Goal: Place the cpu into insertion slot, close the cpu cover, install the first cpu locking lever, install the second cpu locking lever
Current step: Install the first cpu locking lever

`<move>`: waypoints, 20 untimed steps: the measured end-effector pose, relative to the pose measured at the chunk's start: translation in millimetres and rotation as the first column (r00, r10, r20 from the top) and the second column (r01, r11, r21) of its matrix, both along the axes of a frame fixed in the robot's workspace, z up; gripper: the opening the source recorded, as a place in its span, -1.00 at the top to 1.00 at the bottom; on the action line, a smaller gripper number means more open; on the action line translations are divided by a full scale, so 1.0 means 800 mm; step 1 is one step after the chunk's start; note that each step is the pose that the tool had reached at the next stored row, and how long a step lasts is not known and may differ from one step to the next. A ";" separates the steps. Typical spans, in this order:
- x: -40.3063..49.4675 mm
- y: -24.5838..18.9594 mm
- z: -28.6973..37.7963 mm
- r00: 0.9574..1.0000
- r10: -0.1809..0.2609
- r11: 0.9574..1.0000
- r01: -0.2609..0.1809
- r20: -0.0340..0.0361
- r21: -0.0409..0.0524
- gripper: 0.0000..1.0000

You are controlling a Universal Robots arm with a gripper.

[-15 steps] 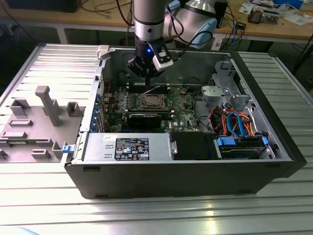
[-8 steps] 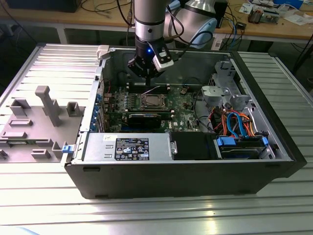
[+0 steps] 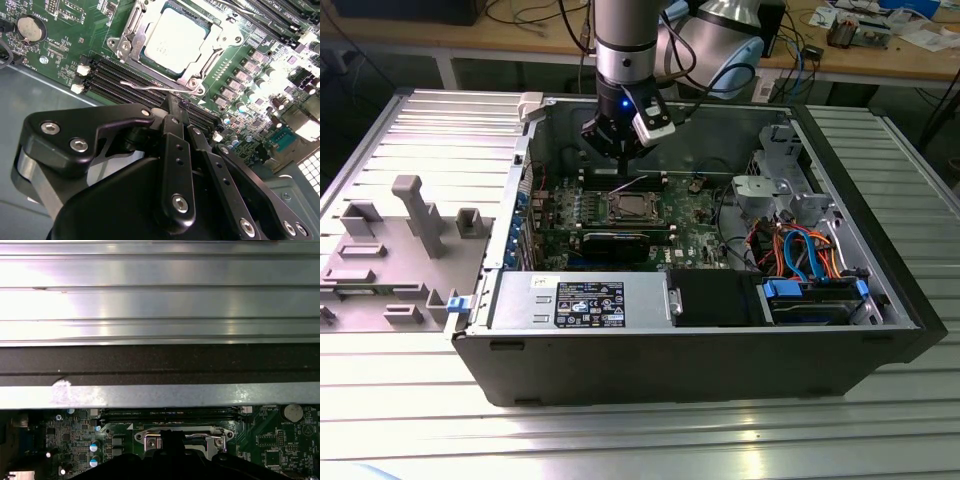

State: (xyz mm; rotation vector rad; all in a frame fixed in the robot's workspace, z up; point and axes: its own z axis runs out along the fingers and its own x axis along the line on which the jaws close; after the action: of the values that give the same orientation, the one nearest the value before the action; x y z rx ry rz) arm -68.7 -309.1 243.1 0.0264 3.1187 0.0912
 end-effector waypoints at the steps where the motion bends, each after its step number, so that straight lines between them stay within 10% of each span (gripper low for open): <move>1: 0.000 0.0000 -0.0002 1.000 0.000 1.000 0.000 0.000 0.003 0.79; 3: 0.001 0.0000 -0.0027 1.000 0.000 1.000 0.000 0.000 0.017 0.79; 20: 0.018 0.0029 -0.0262 1.000 0.018 1.000 -0.018 0.002 0.017 0.79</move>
State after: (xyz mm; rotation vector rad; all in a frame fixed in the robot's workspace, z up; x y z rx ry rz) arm -54.2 -306.8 222.2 -0.0015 3.1163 0.1180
